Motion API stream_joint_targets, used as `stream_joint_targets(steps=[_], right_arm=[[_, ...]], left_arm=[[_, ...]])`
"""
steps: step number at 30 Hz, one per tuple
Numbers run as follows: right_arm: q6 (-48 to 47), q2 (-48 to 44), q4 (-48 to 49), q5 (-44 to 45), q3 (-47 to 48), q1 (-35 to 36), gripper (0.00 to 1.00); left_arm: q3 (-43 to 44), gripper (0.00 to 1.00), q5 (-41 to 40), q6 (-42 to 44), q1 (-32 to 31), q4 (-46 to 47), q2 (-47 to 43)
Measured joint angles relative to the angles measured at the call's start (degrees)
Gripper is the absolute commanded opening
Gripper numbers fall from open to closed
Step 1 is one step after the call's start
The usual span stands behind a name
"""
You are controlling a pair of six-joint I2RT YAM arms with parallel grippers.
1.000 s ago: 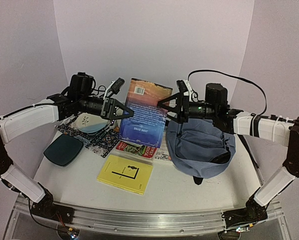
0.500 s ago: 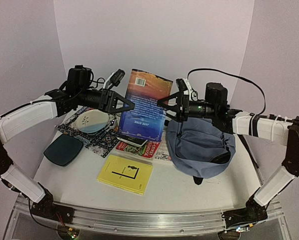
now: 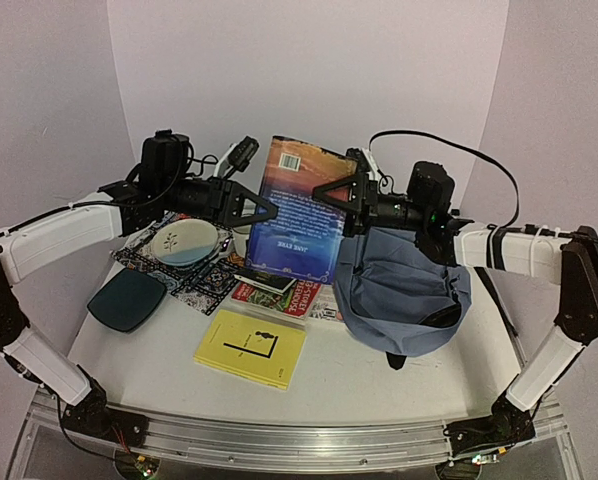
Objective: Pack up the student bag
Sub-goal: Pass from the left arm to the right
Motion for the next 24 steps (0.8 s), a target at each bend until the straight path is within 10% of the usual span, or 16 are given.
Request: stream_joint_targets(steps=[18, 24], right_arm=[[3.15, -0.17, 1.88, -0.94, 0.00, 0.00, 0.80], [2.86, -0.17, -0.37, 1.49, -1.14, 0.00, 0.50]], left_arm=[[-5.99, 0.00, -5.99, 4.76, 3.63, -2.40, -0.13], [-5.92, 0.00, -8.24, 5.60, 3.48, -5.33, 0.02]])
